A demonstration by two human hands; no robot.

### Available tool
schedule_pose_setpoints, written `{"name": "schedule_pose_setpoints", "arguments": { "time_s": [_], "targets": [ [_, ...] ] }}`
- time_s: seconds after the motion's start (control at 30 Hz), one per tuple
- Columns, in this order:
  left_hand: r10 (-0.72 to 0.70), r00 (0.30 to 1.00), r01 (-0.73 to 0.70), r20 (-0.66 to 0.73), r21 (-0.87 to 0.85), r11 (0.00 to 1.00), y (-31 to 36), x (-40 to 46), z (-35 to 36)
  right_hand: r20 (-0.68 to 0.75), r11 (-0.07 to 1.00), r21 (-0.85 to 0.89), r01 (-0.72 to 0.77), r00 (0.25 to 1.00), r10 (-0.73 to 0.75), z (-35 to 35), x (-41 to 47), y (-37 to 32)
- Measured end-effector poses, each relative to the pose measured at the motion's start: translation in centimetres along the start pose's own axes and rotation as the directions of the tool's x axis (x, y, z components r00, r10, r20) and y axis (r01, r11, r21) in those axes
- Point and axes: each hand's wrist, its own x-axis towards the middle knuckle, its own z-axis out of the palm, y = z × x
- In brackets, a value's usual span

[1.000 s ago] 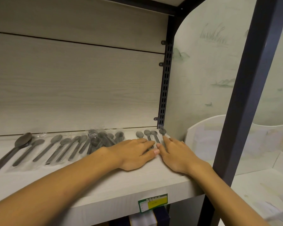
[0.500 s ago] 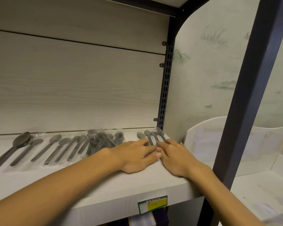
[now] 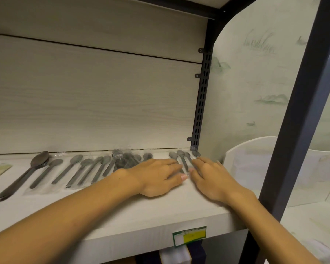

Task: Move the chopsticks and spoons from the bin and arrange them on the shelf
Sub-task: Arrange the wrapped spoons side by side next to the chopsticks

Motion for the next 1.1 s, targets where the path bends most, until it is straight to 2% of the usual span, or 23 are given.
{"name": "schedule_pose_setpoints", "arguments": {
  "time_s": [0.2, 0.3, 0.4, 0.47, 0.57, 0.73, 0.9, 1.1],
  "targets": [
    [-0.036, 0.980, 0.047, -0.194, 0.054, 0.997, -3.9, -5.3, -1.1, -0.015, 0.966, 0.127, 0.224, 0.974, -0.224, -0.9, 0.0, -4.3],
    [-0.091, 0.986, 0.100, -0.142, 0.053, 0.994, -5.3, -7.6, -1.0, 0.012, 0.939, 0.186, 0.289, 0.955, -0.297, -0.9, 0.2, -6.7],
    [-0.114, 0.987, 0.116, -0.112, 0.010, 0.993, -5.9, -9.0, -0.6, 0.108, 0.924, 0.227, 0.309, 0.934, -0.339, -0.3, 0.2, -7.9],
    [-0.122, 0.984, 0.117, -0.127, -0.045, 0.992, -6.3, -9.7, -0.5, 0.130, 0.931, 0.220, 0.290, 0.938, -0.322, 0.2, 0.2, -7.8],
    [-0.124, 0.981, 0.114, -0.150, -0.073, 0.991, -6.6, -10.1, -0.5, 0.089, 0.948, 0.205, 0.245, 0.960, -0.267, 0.2, 0.0, -6.9],
    [-0.126, 0.975, 0.113, -0.184, -0.081, 0.990, -6.3, -9.4, -0.5, 0.071, 0.940, 0.217, 0.262, 0.957, -0.283, 0.2, -0.3, -6.9],
    [-0.118, 0.992, 0.119, -0.039, 0.021, 0.993, -5.3, -8.2, 0.2, 0.098, 0.979, 0.069, 0.191, 0.975, -0.197, 0.6, 0.0, -6.4],
    [-0.119, 0.987, 0.125, -0.112, 0.046, 0.991, -5.7, -7.9, 0.8, 0.099, 0.989, 0.017, 0.150, 0.984, -0.151, 1.0, 1.1, -5.9]
  ]
}}
